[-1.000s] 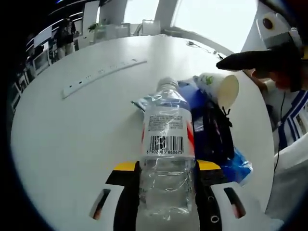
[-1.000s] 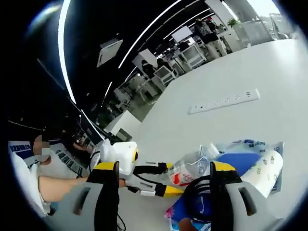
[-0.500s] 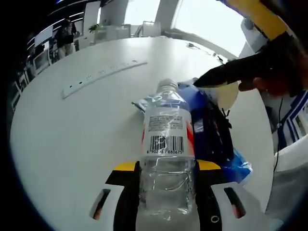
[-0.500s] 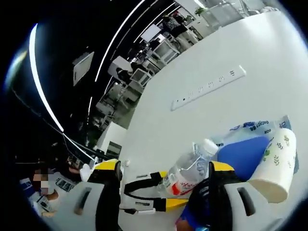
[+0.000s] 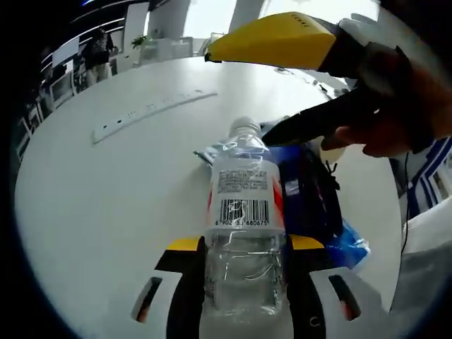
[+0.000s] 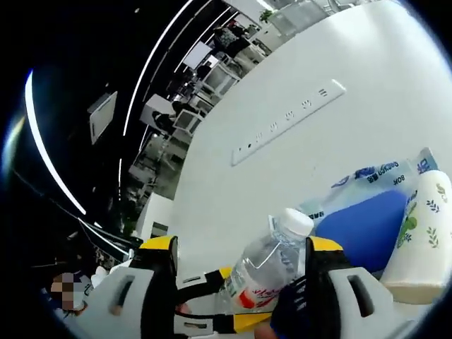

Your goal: Arrange the tabletop items into an orderly group along one side of the table until the central work area is clear of visible clutter.

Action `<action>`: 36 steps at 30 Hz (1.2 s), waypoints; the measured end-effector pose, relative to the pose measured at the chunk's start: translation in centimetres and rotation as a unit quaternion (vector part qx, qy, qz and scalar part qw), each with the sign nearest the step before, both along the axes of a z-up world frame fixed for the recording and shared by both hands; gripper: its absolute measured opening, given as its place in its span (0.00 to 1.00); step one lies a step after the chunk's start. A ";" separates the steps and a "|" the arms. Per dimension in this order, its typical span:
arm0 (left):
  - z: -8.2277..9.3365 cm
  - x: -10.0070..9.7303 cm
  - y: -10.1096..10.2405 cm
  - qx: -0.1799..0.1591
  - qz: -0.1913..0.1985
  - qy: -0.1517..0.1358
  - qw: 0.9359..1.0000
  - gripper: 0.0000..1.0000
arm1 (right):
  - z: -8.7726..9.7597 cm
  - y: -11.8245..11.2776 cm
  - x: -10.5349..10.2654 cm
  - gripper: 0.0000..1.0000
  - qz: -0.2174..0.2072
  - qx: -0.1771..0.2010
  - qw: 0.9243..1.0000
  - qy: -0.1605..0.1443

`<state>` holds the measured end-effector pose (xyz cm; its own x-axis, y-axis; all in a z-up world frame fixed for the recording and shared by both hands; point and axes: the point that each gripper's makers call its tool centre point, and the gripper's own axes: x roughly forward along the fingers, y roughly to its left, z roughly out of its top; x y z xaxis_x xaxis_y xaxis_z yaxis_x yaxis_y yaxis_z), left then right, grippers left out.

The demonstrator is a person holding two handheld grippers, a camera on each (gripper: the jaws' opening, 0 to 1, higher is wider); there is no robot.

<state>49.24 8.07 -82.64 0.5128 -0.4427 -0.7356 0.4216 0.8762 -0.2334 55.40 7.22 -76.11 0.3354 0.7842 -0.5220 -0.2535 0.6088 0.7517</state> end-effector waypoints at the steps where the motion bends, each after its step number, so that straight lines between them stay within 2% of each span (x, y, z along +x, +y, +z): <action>1: 0.0 0.0 0.0 -0.001 0.000 -0.001 1.000 0.41 | -0.3 0.1 0.1 0.72 -0.004 0.003 1.000 0.005; 10: 0.1 -0.1 -0.1 -0.003 0.000 -0.003 1.000 0.42 | -1.3 0.4 0.6 0.69 -0.027 0.003 1.000 0.011; 15: 0.1 0.0 0.0 -0.005 -0.001 -0.004 1.000 0.42 | -2.1 0.4 1.1 0.62 -0.042 0.001 0.999 0.010; 21: 0.1 0.0 0.0 -0.008 -0.003 -0.008 1.000 0.42 | -2.8 0.6 1.4 0.59 -0.047 -0.012 0.999 0.006; 24: 0.1 0.0 0.0 -0.010 -0.003 -0.008 1.000 0.41 | -3.2 0.4 1.5 0.53 -0.051 -0.019 0.999 0.007; 28: 0.1 0.0 -0.1 -0.013 -0.002 -0.010 1.000 0.41 | -3.3 0.2 1.8 0.49 -0.074 -0.010 0.997 0.016; 36: 0.1 0.0 0.1 -0.017 0.000 -0.012 1.000 0.41 | -4.0 -0.7 2.1 0.28 -0.099 -0.017 0.994 0.034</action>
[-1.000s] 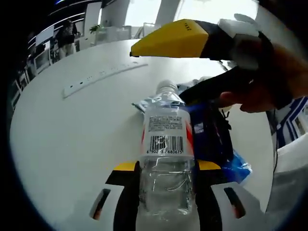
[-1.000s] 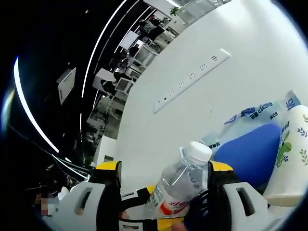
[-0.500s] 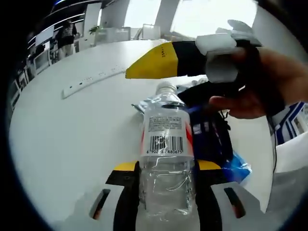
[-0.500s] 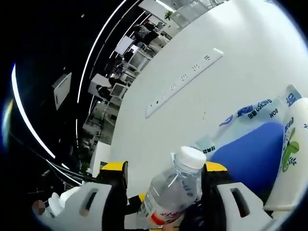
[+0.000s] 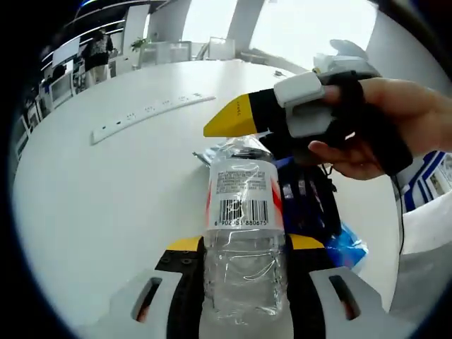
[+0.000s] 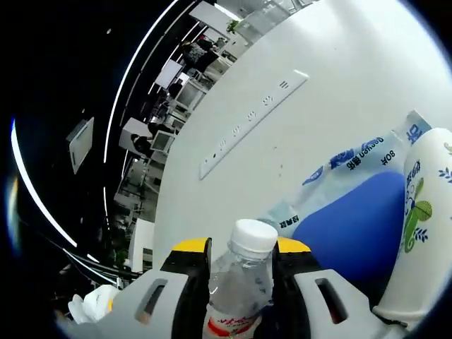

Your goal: Arrange the tabletop items into an orderly group along one side of the table until the central work area is clear of visible clutter.

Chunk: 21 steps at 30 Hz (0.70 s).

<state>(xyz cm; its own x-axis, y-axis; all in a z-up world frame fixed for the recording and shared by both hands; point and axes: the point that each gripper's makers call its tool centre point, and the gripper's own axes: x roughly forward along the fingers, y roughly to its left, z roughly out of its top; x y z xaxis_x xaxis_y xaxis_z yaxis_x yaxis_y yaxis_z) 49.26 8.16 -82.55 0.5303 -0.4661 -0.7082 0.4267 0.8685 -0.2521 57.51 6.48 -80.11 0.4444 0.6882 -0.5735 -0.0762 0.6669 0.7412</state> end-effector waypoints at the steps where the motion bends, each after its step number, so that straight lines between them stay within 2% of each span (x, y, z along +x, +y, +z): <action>1: -0.1 0.0 0.0 0.000 -0.004 -0.001 1.000 0.42 | 0.1 0.1 0.1 0.27 -0.006 0.008 1.000 0.003; 3: -0.2 -0.6 -0.3 0.018 -0.033 -0.006 0.999 0.41 | 0.1 0.2 0.1 0.26 -0.006 0.009 1.000 0.000; 4: -0.1 -0.7 -0.5 0.019 -0.033 -0.009 0.999 0.41 | 0.1 0.2 0.0 0.26 -0.005 0.007 1.000 0.000; 7: 0.0 -0.7 -0.4 -0.009 -0.014 -0.007 1.000 0.41 | 0.4 0.3 0.0 0.25 -0.002 0.008 1.000 -0.006; 11: 0.2 -0.7 -0.4 -0.009 -0.015 -0.010 1.000 0.41 | 0.8 0.4 0.1 0.23 -0.012 0.019 1.000 -0.003; 15: 0.4 -0.8 -0.2 -0.011 -0.010 -0.013 1.000 0.41 | 2.0 0.8 0.1 0.20 -0.011 0.042 0.999 -0.018; 16: 0.5 -0.9 -0.1 -0.012 -0.008 -0.015 1.000 0.41 | 2.7 1.2 0.0 0.20 0.003 0.045 0.998 -0.039; 20: 0.9 -1.0 0.2 -0.011 -0.002 -0.024 1.000 0.40 | 4.7 2.2 -0.3 0.19 0.039 0.042 0.994 -0.093; 21: 1.0 -1.0 0.3 -0.011 -0.001 -0.025 1.000 0.40 | 5.7 2.7 -0.7 0.19 0.057 0.039 0.990 -0.121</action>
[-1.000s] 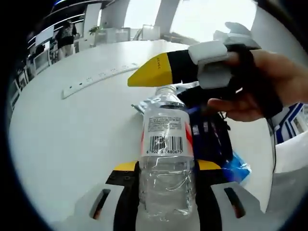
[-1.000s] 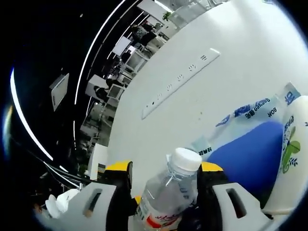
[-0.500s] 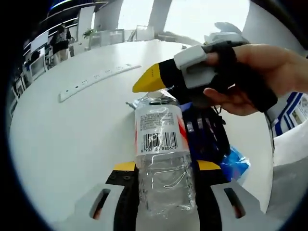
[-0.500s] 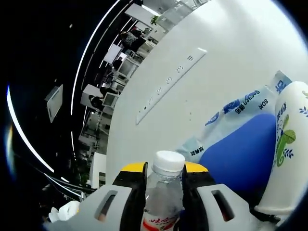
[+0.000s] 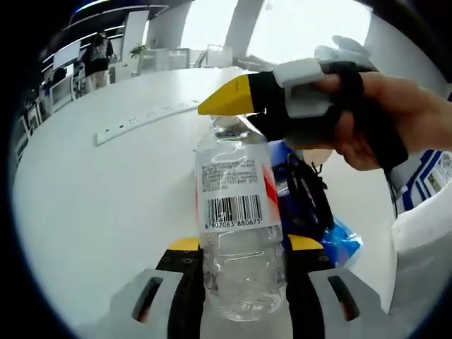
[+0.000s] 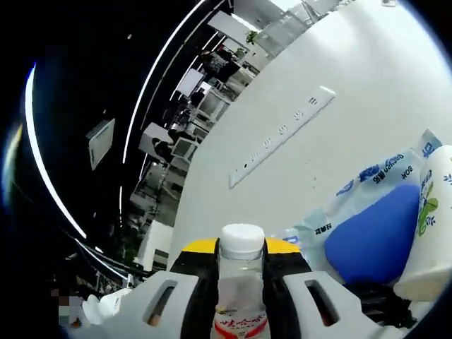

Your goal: Arrange the tabletop items into an orderly group along one side of the table until the central work area is clear of visible clutter.

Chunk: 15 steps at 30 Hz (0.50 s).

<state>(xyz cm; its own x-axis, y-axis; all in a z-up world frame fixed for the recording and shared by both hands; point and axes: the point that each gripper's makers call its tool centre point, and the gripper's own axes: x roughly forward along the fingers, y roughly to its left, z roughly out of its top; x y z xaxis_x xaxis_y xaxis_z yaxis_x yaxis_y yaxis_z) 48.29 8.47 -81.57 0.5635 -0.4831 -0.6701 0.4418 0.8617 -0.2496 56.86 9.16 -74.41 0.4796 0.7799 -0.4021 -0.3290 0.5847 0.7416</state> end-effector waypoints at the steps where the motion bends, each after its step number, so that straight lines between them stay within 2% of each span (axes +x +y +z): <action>1: 0.0 -0.1 0.2 0.000 0.000 -0.001 1.000 0.40 | 0.2 0.1 -0.1 0.19 0.005 -0.002 1.000 -0.007; 3: 0.1 -0.2 0.3 0.000 0.000 -0.002 1.000 0.40 | 1.2 0.6 -0.7 0.19 0.026 -0.010 0.999 -0.037; 9: 0.1 -0.5 0.8 0.007 -0.006 -0.010 1.000 0.39 | 2.9 1.5 -2.3 0.18 0.063 -0.024 0.993 -0.097; 10: 0.1 -0.6 1.0 0.009 -0.008 -0.012 1.000 0.39 | 3.3 1.7 -2.8 0.18 0.076 -0.028 0.990 -0.118; 14: 0.2 -0.9 1.2 0.014 -0.018 -0.020 1.000 0.39 | 4.3 2.2 -3.8 0.18 0.106 -0.031 0.981 -0.159; 15: 0.2 -0.9 1.1 0.013 -0.021 -0.021 0.999 0.39 | 4.6 2.2 -4.3 0.18 0.116 -0.039 0.976 -0.178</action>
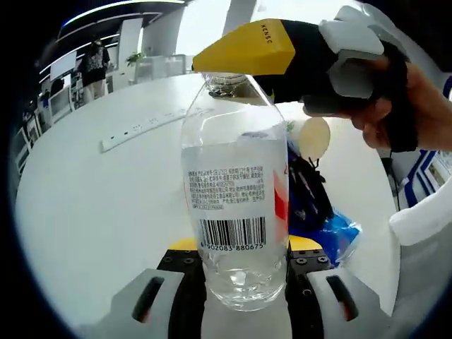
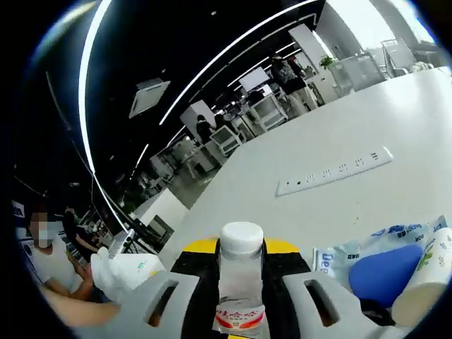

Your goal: Arrange the tabletop items into an orderly group along one side of the table until the central work area is clear of visible clutter.

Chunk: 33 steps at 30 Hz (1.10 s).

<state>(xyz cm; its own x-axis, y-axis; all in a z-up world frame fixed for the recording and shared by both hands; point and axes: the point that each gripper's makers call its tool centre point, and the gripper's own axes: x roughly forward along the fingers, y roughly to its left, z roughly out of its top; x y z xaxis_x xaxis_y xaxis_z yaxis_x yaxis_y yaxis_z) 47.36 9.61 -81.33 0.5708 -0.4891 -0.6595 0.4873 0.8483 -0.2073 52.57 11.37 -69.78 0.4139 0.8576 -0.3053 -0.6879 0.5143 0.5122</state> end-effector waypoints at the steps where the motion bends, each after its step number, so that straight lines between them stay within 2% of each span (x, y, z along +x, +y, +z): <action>1: 0.1 -0.1 -0.1 -0.003 -0.006 -0.003 1.000 0.39 | 0.3 0.1 -0.3 0.18 0.004 0.000 1.000 -0.010; 5: 0.8 0.0 0.0 -0.005 -0.023 -0.023 0.999 0.39 | 1.3 0.2 -0.9 0.18 0.013 0.003 0.999 -0.036; 10: 3.1 0.7 0.2 -0.018 -0.067 -0.075 0.995 0.39 | 3.6 0.4 -1.2 0.18 0.049 0.016 0.995 -0.091; 12: 3.8 0.9 0.6 -0.012 -0.077 -0.095 0.992 0.38 | 4.5 0.6 -1.4 0.18 0.066 0.026 0.991 -0.113; 14: 5.1 1.0 0.4 -0.032 -0.095 -0.122 0.987 0.38 | 5.9 0.8 -1.9 0.18 0.098 0.039 0.982 -0.155; 16: 6.1 0.9 0.2 -0.043 -0.110 -0.137 0.984 0.38 | 7.0 1.0 -2.5 0.18 0.127 0.047 0.973 -0.186; 17: 6.7 0.8 0.0 -0.051 -0.122 -0.148 0.980 0.38 | 7.7 1.1 -2.9 0.18 0.147 0.055 0.966 -0.206; 19: 7.4 0.7 0.0 -0.058 -0.137 -0.164 0.975 0.38 | 8.6 1.2 -3.6 0.19 0.179 0.070 0.957 -0.220; 21: 7.9 0.3 -0.2 -0.061 -0.161 -0.165 0.971 0.39 | 9.2 1.3 -4.2 0.19 0.210 0.075 0.945 -0.240; 22: 8.1 0.2 -0.3 -0.061 -0.166 -0.167 0.970 0.39 | 9.6 1.3 -4.6 0.19 0.230 0.086 0.937 -0.246; 23: 8.5 -0.1 -0.6 -0.067 -0.182 -0.172 0.966 0.39 | 9.9 1.3 -4.8 0.19 0.243 0.093 0.932 -0.253; 25: 8.8 -0.4 -0.9 -0.077 -0.192 -0.172 0.963 0.39 | 10.3 1.3 -5.6 0.20 0.275 0.104 0.922 -0.251; 26: 9.0 -0.8 -1.2 -0.084 -0.206 -0.173 0.959 0.39 | 10.3 1.3 -5.8 0.20 0.285 0.104 0.919 -0.253; 27: 8.9 -1.0 -1.3 -0.084 -0.212 -0.167 0.959 0.39 | 10.3 1.4 -6.3 0.20 0.307 0.098 0.911 -0.258; 29: 8.9 -1.2 -1.5 -0.084 -0.219 -0.168 0.957 0.39 | 10.4 1.6 -6.9 0.20 0.330 0.102 0.903 -0.257; 31: 8.9 -1.4 -1.8 -0.091 -0.223 -0.167 0.956 0.39 | 10.6 1.8 -7.0 0.20 0.335 0.103 0.901 -0.255; 33: 9.0 -1.3 -1.7 -0.091 -0.217 -0.168 0.957 0.39 | 10.5 1.9 -7.0 0.19 0.338 0.106 0.900 -0.254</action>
